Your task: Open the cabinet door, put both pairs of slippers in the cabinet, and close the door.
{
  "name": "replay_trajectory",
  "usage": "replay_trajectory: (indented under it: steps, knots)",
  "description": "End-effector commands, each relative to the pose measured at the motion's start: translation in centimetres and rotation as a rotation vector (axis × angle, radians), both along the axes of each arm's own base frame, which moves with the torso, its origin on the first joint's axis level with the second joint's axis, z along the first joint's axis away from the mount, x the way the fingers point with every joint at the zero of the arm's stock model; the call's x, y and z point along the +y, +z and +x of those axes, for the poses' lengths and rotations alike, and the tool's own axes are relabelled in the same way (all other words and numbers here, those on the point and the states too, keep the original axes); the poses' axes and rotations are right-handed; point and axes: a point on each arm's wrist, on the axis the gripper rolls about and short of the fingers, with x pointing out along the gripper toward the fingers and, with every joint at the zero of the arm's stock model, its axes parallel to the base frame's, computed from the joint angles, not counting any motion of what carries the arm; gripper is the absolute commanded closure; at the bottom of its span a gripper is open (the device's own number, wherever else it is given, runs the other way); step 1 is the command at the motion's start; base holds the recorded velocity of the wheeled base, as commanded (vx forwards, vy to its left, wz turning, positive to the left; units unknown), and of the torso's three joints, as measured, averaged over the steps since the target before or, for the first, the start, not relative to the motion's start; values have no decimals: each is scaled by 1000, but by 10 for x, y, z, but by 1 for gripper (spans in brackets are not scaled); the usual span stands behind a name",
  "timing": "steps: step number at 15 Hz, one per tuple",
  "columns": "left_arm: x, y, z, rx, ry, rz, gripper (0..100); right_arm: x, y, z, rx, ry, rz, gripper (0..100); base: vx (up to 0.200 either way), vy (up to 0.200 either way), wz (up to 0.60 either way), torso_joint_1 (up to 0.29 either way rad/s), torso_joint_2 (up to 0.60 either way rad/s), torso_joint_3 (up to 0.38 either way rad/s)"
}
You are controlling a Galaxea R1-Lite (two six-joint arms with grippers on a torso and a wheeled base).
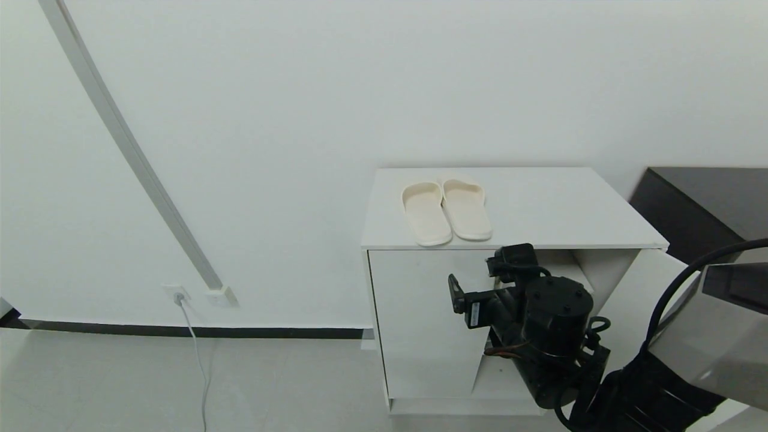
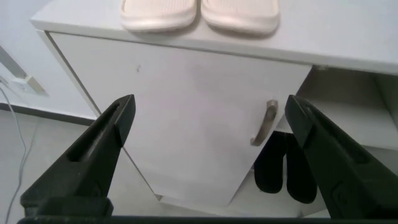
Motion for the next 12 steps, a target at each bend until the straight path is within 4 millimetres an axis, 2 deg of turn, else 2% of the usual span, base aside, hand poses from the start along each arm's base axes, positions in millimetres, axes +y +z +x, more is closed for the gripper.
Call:
replay_trajectory:
  steps: [1,5,8,10,12]
  knots:
    - [0,0,0,1,0,0,100,-2,-2,1,5,-3,-7,0,0,0,0,100,-227,-110]
    - [0,0,0,1,-10,-3,100,-1,-10,6,0,8,-42,0,0,0,0,10,-18,-12]
    - [0,0,0,1,-10,-2,100,4,15,24,-34,-17,-56,0,0,0,0,0,0,0]
    - [0,0,0,1,-10,-3,100,11,46,33,9,-15,-62,0,0,0,0,0,0,0]
    - [0,0,0,1,-10,-5,100,18,64,43,47,-23,-42,0,0,0,0,0,0,0]
